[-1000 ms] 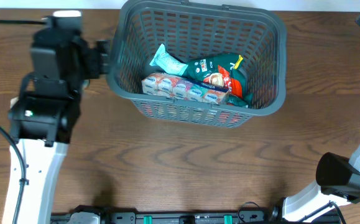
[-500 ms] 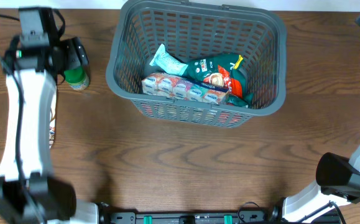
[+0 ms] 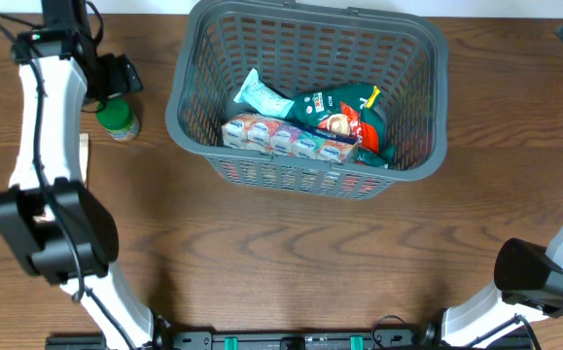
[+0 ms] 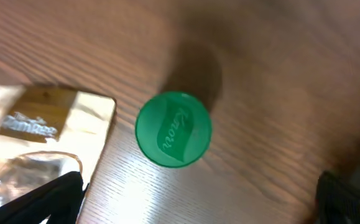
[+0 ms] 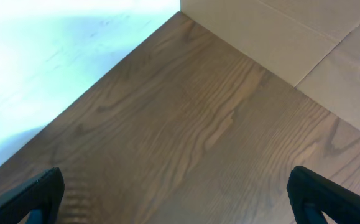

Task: Pack container
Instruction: 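Move the left gripper to the green-lidded jar and grasp it, then lift the jar over the basket and drop it inside, then lower the left gripper onto the PanTree snack bag and grasp it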

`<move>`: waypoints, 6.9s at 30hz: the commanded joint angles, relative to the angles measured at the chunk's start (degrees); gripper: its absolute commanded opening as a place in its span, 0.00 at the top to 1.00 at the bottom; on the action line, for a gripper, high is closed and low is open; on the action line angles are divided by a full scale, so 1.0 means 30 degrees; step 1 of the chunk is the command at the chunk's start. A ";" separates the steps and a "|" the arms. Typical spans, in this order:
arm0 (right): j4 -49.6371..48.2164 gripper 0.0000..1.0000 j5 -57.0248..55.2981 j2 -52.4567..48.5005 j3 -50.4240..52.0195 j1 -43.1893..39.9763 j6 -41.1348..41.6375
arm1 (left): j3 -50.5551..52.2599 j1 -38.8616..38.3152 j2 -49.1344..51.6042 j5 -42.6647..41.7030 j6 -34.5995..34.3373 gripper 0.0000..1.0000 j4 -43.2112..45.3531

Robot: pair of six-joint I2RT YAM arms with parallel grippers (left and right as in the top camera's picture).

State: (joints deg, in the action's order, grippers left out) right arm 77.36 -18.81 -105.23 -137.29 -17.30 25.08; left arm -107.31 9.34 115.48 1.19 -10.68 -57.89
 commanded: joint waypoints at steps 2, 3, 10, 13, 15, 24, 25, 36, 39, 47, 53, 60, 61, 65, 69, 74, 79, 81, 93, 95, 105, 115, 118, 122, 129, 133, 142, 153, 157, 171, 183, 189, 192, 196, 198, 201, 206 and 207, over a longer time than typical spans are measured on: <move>0.0080 0.01 -0.0080 0.0036 -0.0226 -0.0095 0.0204 | -0.0240 0.0240 0.1581 -0.0641 -0.0255 0.02 0.0080; 0.0080 0.01 -0.0080 0.0036 -0.0226 -0.0095 0.0204 | -0.0240 0.0240 0.1807 -0.0641 -0.0175 0.01 0.0226; 0.0080 0.01 -0.0080 0.0036 -0.0226 -0.0095 0.0204 | -0.0240 0.0240 0.2827 -0.0692 0.0109 0.01 0.1311; 0.0080 0.01 -0.0080 0.0036 -0.0226 -0.0095 0.0204 | -0.0233 0.0262 0.3177 -0.0685 0.0102 0.01 0.1588; 0.0080 0.01 -0.0080 0.0036 -0.0226 -0.0102 0.0204 | -0.0226 0.0335 0.3490 -0.0670 0.0102 0.01 0.1639; 0.0080 0.01 -0.0080 0.0036 -0.0226 -0.0095 0.0204 | -0.0204 0.0474 0.4823 -0.0692 0.0109 0.01 0.1486; 0.0080 0.01 -0.0080 0.0036 -0.0226 -0.0095 0.0204 | -0.0197 0.0474 0.4845 -0.0692 0.0109 0.01 0.1596; 0.0080 0.01 -0.0080 0.0036 -0.0226 -0.0095 0.0204 | -0.0182 0.0474 0.4911 -0.0692 0.0175 0.68 0.2339; 0.0080 0.01 -0.0080 0.0036 -0.0226 -0.0095 0.0204 | -0.0182 0.0474 0.4918 -0.0685 0.0175 0.90 0.2346; 0.0080 0.01 -0.0080 0.0036 -0.0226 -0.0095 0.0204 | -0.0211 0.0474 0.4583 -0.0699 0.0175 0.94 0.2404; 0.0080 0.01 -0.0080 0.0036 -0.0226 -0.0095 0.0204 | -0.0860 0.0474 0.2448 -0.0692 0.0175 0.94 0.2528; 0.0080 0.01 -0.0080 0.0036 -0.0226 -0.0095 0.0204 | -0.1282 0.0408 -0.2062 -0.0896 0.0189 0.94 0.4794; 0.0080 0.01 -0.0080 0.0036 -0.0226 -0.0095 0.0204 | -0.1282 0.0393 -0.2725 -0.1392 0.0350 0.94 0.5195; 0.0080 0.01 -0.0080 0.0036 -0.0226 -0.0095 0.0204 | -0.1282 0.0313 -0.5508 -0.6572 0.0685 0.94 0.7672; 0.0080 0.01 -0.0080 0.0036 -0.0226 -0.0095 0.0204 | -0.1282 -0.0648 -0.7431 -1.0564 0.0692 0.94 1.0353; 0.0080 0.01 -0.0080 0.0036 -0.0226 -0.0095 0.0204 | -0.1282 -0.3745 -0.8510 -1.1759 0.2586 0.94 1.1570; 0.0080 0.01 -0.0080 0.0036 -0.0226 -0.0095 0.0204 | -0.1275 -0.6703 -0.8080 -1.1664 0.2943 0.94 1.1555; 0.0080 0.01 -0.0080 0.0036 -0.0226 -0.0095 0.0204 | -0.1275 -0.7679 -0.7621 -1.1468 0.3053 0.94 1.1540; 0.0080 0.01 -0.0080 0.0036 -0.0226 -0.0095 0.0204 | -0.1275 -1.0571 -0.2943 -0.6994 0.3060 0.94 0.7934; 0.0080 0.01 -0.0080 0.0036 -0.0226 -0.0095 0.0204 | -0.1275 -1.0652 -0.2033 -0.6499 0.3060 0.94 0.7053; 0.0080 0.01 -0.0080 0.0036 -0.0226 -0.0095 0.0204 | -0.1275 -1.0681 0.2295 -0.6011 0.3053 0.94 0.4663; 0.0080 0.01 -0.0080 0.0036 -0.0226 -0.0095 0.0204 | -0.1275 -1.0681 0.1734 -0.6747 0.3024 0.33 0.4524; 0.0080 0.01 -0.0080 0.0036 -0.0226 -0.0095 0.0204 | -0.1282 -1.0703 0.0510 -0.7599 0.2900 0.22 0.4532; 0.0080 0.01 -0.0080 0.0036 -0.0226 -0.0095 0.0204 | -0.1282 -1.0805 -0.1982 -0.7584 0.2433 0.13 0.4517; 0.0080 0.01 -0.0080 0.0036 -0.0226 -0.0095 0.0204 | -0.1282 -1.0703 -0.6972 -0.2535 0.2280 0.04 0.4583; 0.0080 0.01 -0.0080 0.0036 -0.0226 -0.0095 0.0204 | -0.1282 -0.9814 -0.9114 0.3439 0.1129 0.02 0.3614; 0.0080 0.01 -0.0080 0.0036 -0.0226 -0.0095 0.0204 | -0.0998 -0.3497 -0.9770 0.6776 -0.3774 0.01 -0.4131; 0.0080 0.01 -0.0080 0.0036 -0.0226 -0.0095 0.0204 | 0.3308 0.1814 -0.8502 0.6696 -0.8167 0.01 -0.5493; 0.0080 0.01 -0.0080 0.0036 -0.0226 -0.0095 0.0204 | 0.6120 0.2856 -0.8291 0.6696 -0.6513 0.01 -0.3198; 0.0080 0.01 -0.0080 0.0036 -0.0226 -0.0095 0.0204 | 1.0797 0.6003 -0.6666 0.6703 0.3053 0.01 0.3053; 0.0080 0.01 -0.0080 0.0036 -0.0226 -0.0095 0.0204 | 1.0805 0.6433 -0.5013 0.3351 0.9581 0.01 0.5129; 0.0080 0.01 -0.0080 0.0036 -0.0226 -0.0095 0.0204 | 1.0805 0.6455 -0.3497 0.3308 0.9704 0.01 0.5406; 0.0080 0.01 -0.0080 0.0036 -0.0226 -0.0095 0.0204 | 1.0805 0.6455 -0.2710 0.3300 0.9704 0.01 0.5581; 0.0087 0.01 -0.0080 0.0036 -0.0226 -0.0095 0.0204 | 1.0805 0.6455 -0.1756 0.2834 0.9704 0.01 0.6018; 0.0080 0.01 -0.0073 0.0036 -0.0226 -0.0095 0.0204 | 1.0805 0.6455 -0.1253 0.2732 0.9704 0.01 0.6273; 0.0080 0.01 -0.0073 0.0036 -0.0226 -0.0095 0.0204 | 1.0805 0.6455 -0.0401 0.2725 0.9704 0.01 0.6572; 0.0080 0.01 -0.0073 0.0036 -0.0226 -0.0095 0.0204 | 1.0805 0.6455 0.1180 0.2200 0.9653 0.07 0.6841; 0.0080 0.01 -0.0080 0.0036 -0.0226 -0.0095 0.0204 | 1.0805 0.6455 0.1428 0.1749 0.9653 0.21 0.6834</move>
State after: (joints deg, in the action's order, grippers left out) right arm 77.38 -18.83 -105.23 -137.29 -17.30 25.08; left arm -75.94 28.51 114.24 8.45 17.82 -37.91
